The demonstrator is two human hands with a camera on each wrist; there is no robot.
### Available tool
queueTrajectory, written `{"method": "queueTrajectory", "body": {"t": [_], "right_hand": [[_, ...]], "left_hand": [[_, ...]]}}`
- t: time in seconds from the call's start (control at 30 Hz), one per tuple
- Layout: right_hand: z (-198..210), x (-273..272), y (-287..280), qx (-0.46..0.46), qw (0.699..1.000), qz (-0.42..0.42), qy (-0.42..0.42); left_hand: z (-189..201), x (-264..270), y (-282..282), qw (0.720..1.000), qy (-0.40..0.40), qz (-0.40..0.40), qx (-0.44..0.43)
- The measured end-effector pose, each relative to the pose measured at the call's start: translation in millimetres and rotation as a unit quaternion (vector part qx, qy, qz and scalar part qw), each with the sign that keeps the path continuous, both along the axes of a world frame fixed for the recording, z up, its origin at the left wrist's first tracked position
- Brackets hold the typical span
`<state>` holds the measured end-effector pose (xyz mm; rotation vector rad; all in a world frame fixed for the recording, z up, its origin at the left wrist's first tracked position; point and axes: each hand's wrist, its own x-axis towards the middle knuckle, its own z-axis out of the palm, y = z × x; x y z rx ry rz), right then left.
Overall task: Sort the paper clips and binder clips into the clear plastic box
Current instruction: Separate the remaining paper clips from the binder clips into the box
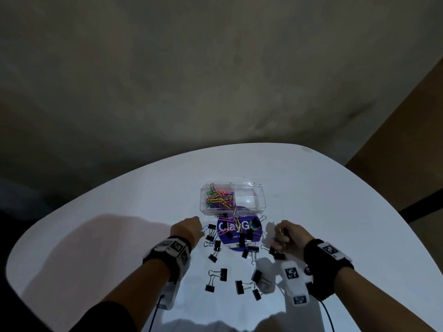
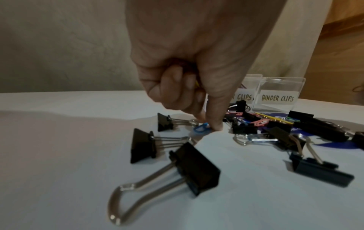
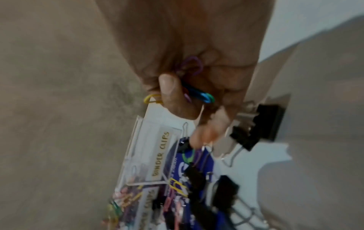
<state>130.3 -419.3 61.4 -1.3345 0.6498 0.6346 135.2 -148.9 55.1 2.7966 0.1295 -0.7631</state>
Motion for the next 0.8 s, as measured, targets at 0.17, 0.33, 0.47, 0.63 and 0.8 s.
{"method": "queueTrajectory", "body": {"t": [0.17, 0.33, 0.47, 0.63, 0.8], "right_hand": [[-2.6, 9.8, 18.5, 0.028, 0.999, -0.017, 0.008], [-8.3, 18.4, 32.6, -0.241, 0.950, 0.147, -0.133], [0.1, 10.9, 35.2, -0.493, 0.741, 0.421, -0.175], [1.7, -3.8, 32.7, -0.519, 0.674, 0.495, -0.174], [4.1, -9.9, 30.6, -0.529, 0.674, 0.479, -0.193]], "left_hand": [[-3.1, -1.0, 4.5, 0.999, 0.002, -0.036, 0.007], [-3.1, -8.0, 14.6, 0.995, -0.078, -0.024, -0.056], [5.5, -8.0, 13.7, 0.991, -0.038, 0.000, -0.125], [3.0, -13.4, 11.1, 0.983, -0.069, 0.015, -0.171], [5.3, -12.6, -0.5, 0.987, -0.083, -0.036, -0.134]]}}
